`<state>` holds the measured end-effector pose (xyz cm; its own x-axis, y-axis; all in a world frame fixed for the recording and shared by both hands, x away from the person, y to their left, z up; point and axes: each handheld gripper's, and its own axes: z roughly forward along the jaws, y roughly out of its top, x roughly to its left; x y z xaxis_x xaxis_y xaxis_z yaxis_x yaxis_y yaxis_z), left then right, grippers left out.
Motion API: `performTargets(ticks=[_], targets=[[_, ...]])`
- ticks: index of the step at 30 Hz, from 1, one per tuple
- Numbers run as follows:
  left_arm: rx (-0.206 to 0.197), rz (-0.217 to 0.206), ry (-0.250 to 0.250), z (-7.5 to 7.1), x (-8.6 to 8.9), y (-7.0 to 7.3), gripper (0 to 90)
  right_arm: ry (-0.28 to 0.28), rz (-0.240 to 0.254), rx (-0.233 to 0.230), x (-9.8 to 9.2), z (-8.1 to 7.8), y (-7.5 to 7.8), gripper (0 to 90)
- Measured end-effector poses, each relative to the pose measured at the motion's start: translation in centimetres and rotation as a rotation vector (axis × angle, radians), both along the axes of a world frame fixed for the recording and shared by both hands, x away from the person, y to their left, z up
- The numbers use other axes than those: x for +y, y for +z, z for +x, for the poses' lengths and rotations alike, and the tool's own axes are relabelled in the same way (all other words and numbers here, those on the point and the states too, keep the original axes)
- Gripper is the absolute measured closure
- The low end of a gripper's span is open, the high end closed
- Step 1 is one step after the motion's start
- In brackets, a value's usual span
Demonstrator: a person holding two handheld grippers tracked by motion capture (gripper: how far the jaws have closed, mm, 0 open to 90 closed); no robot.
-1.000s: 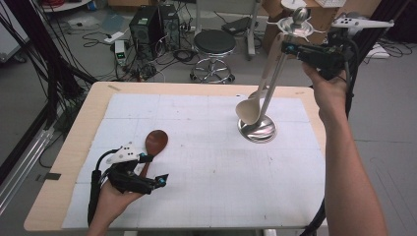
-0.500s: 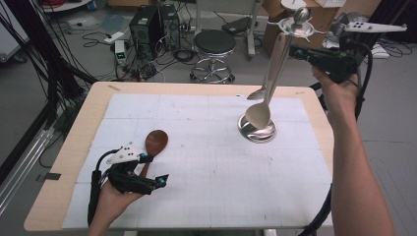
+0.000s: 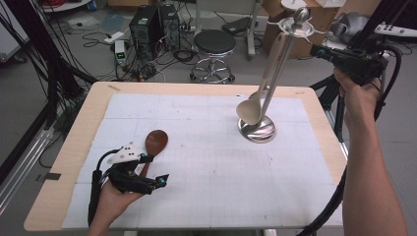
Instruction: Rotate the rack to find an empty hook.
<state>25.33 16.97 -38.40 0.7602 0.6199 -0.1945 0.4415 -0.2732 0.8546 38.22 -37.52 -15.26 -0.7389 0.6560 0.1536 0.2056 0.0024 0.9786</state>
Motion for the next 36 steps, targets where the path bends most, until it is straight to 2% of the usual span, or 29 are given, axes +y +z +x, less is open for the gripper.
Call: performTargets(ticks=[9, 22, 36], targets=[[0.001, -0.004, -0.002, 0.0, 0.0, 0.0, 11.8, 0.008, -0.017, -0.018, 0.6, 0.2, 0.9, 89.9], [-0.005, 0.0, -0.001, 0.0, 0.1, 0.1, 11.8, 0.038, -0.033, -0.022, 2.7, 0.3, 1.0, 89.9], [-0.012, 0.0, -0.005, -0.1, 0.1, 0.2, 11.8, 0.026, -0.052, -0.025, 5.0, 0.9, 1.0, 89.9]])
